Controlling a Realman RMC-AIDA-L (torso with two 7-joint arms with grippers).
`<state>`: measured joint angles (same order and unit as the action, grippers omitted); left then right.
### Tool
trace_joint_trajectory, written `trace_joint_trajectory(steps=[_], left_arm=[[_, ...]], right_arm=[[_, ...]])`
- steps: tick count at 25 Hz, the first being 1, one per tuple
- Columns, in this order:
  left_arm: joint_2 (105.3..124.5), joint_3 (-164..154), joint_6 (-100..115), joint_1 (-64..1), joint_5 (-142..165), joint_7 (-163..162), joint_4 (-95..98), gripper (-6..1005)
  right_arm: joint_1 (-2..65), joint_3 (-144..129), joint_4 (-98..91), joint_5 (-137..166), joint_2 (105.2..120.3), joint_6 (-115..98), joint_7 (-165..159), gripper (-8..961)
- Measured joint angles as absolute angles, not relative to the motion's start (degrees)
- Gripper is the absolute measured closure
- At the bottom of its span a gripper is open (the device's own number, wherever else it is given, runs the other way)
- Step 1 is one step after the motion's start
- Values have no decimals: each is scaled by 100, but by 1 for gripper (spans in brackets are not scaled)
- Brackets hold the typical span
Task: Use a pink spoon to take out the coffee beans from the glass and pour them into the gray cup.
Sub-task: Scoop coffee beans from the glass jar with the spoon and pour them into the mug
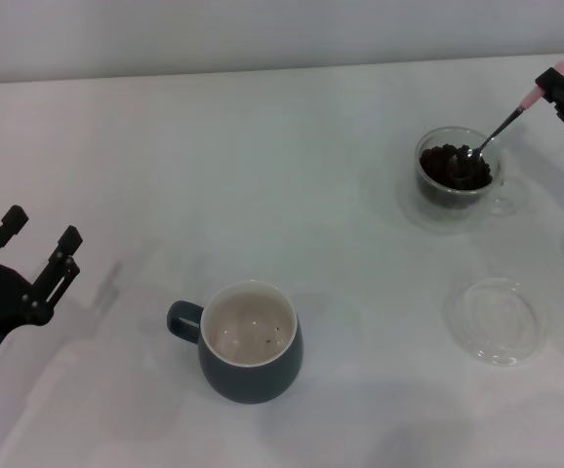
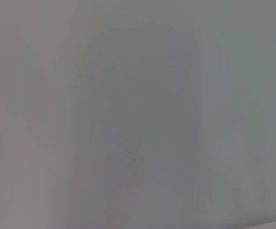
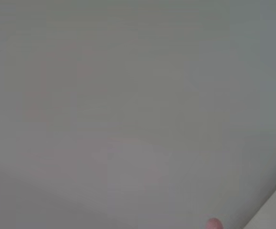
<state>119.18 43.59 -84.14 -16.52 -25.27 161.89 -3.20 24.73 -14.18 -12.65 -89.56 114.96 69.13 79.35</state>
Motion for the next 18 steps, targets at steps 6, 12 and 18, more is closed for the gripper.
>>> trace_joint_trajectory(steps=[6, 12, 18], left_arm=[[11918, 4351, -8410, -1642, -2511, 16190, -317, 348], [11918, 4342, -8410, -1592, -2505, 16190, -316, 347], [11926, 4341, -8423, -1577, -2431, 16189, -316, 347]], right_arm=[[2429, -1480, -1258, -8949, 11504, 7052, 7945, 813], [2375, -1601, -1249, -8946, 11504, 7268, 7950, 813], [2329, -1693, -1247, -8946, 11504, 7539, 7953, 814]])
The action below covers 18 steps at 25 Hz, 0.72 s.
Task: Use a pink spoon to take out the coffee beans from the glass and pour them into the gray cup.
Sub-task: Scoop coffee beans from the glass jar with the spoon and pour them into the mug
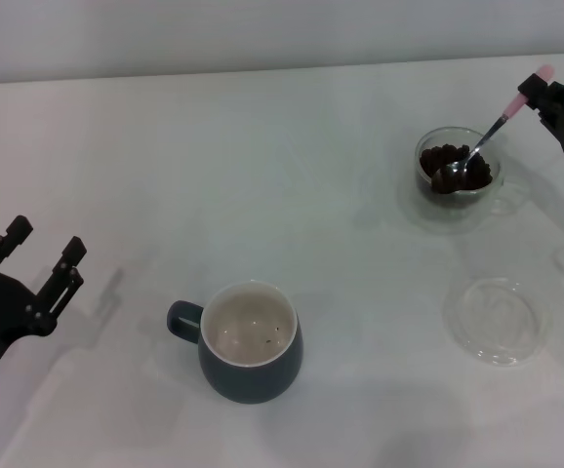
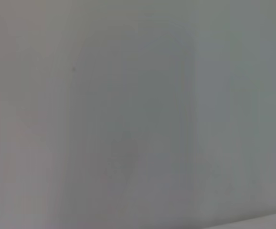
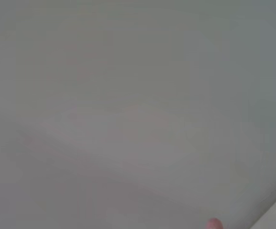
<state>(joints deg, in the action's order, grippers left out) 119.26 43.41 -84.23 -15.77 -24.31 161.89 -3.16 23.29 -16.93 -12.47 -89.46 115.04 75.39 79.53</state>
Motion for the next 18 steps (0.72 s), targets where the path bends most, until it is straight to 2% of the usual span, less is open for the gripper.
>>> trace_joint_trajectory(steps=[18], left_arm=[[11927, 4332, -8440, -1504, -2227, 16189, -325, 348]], right_arm=[[2367, -2265, -737, -8945, 11523, 7690, 8034, 815]])
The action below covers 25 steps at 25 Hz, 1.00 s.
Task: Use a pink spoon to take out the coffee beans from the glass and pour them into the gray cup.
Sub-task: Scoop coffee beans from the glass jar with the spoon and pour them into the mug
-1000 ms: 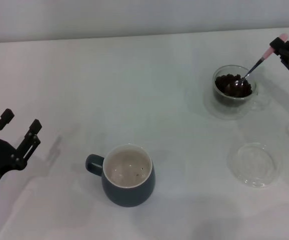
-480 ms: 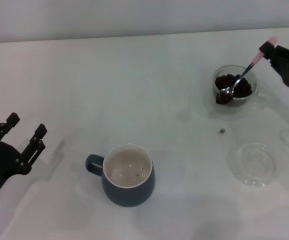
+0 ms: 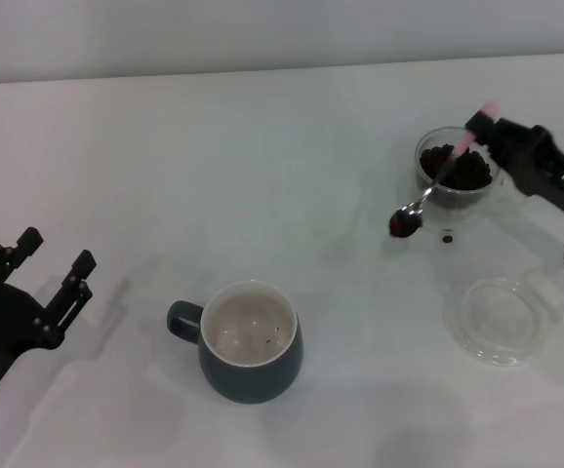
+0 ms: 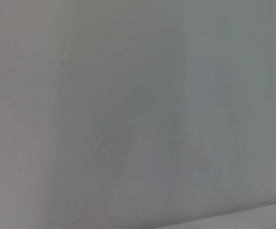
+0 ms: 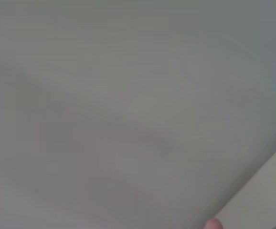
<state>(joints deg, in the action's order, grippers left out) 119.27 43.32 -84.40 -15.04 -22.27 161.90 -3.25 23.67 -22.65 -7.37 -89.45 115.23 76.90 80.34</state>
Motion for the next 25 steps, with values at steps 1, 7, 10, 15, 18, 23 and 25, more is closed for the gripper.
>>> trace_joint_trajectory(steps=[1, 7, 10, 15, 18, 23, 25], left_arm=[[11927, 4333, -8437, -1504, -2219, 16189, -326, 347], [11927, 4333, -8433, -1503, -2210, 16190, -326, 347], [11927, 4333, -8422, -1510, -2209, 16190, -331, 347], [11927, 4333, -8411, -1547, -2206, 16189, -334, 347], [11927, 4333, -8411, -1551, -2206, 16189, -334, 348], [11927, 4333, -8386, -1560, -2205, 16190, -334, 348], [11926, 4333, -8358, -1560, -2205, 16190, -334, 348]], right_arm=[[2382, -2309, -697, -8945, 11526, 7693, 8047, 815], [2483, -2555, -532, -8935, 11558, 7721, 8106, 815], [2559, -2732, -468, -8931, 11582, 7750, 8111, 815], [2734, -2864, -286, -8900, 11588, 7800, 8126, 815], [2860, -2914, -161, -8887, 11590, 7817, 8114, 814], [3055, -2993, 48, -8878, 11592, 7927, 8060, 814], [3135, -3025, 148, -8876, 11595, 7957, 8051, 814]])
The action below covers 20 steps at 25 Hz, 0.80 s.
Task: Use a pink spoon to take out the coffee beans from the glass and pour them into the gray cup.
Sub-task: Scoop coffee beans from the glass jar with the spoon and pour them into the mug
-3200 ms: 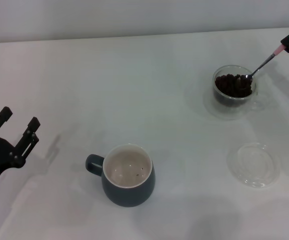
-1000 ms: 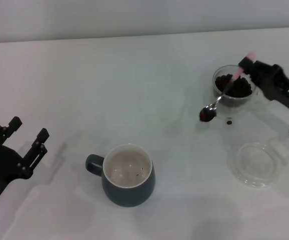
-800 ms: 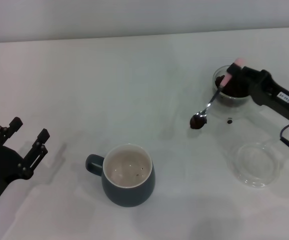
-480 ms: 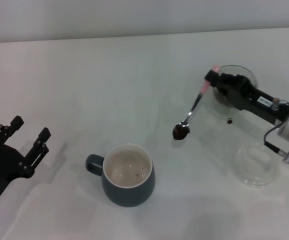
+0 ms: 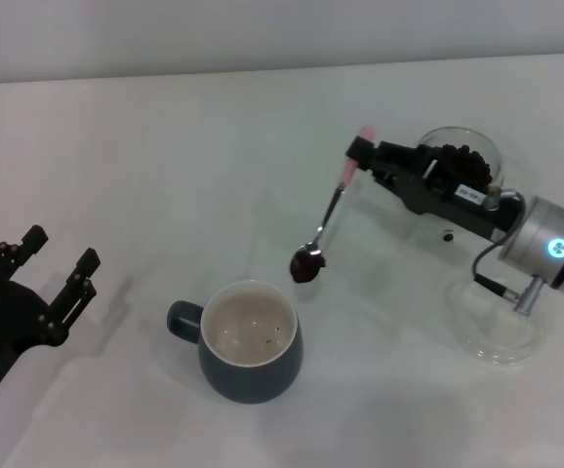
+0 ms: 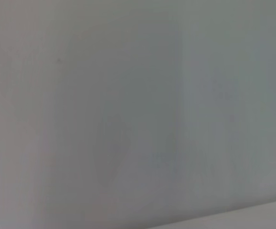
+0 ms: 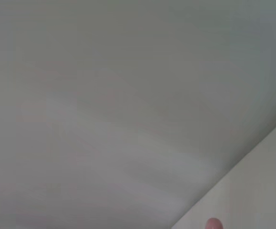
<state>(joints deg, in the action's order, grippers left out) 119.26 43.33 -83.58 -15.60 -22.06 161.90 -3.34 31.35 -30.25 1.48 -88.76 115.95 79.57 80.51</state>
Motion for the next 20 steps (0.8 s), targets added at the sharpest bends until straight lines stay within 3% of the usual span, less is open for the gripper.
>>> trace_joint_trajectory(steps=[20], left_arm=[[11927, 4333, -8232, -1659, -2206, 16190, -432, 347]], right_arm=[[3776, -3136, 802, -8225, 11618, 8142, 8808, 814]])
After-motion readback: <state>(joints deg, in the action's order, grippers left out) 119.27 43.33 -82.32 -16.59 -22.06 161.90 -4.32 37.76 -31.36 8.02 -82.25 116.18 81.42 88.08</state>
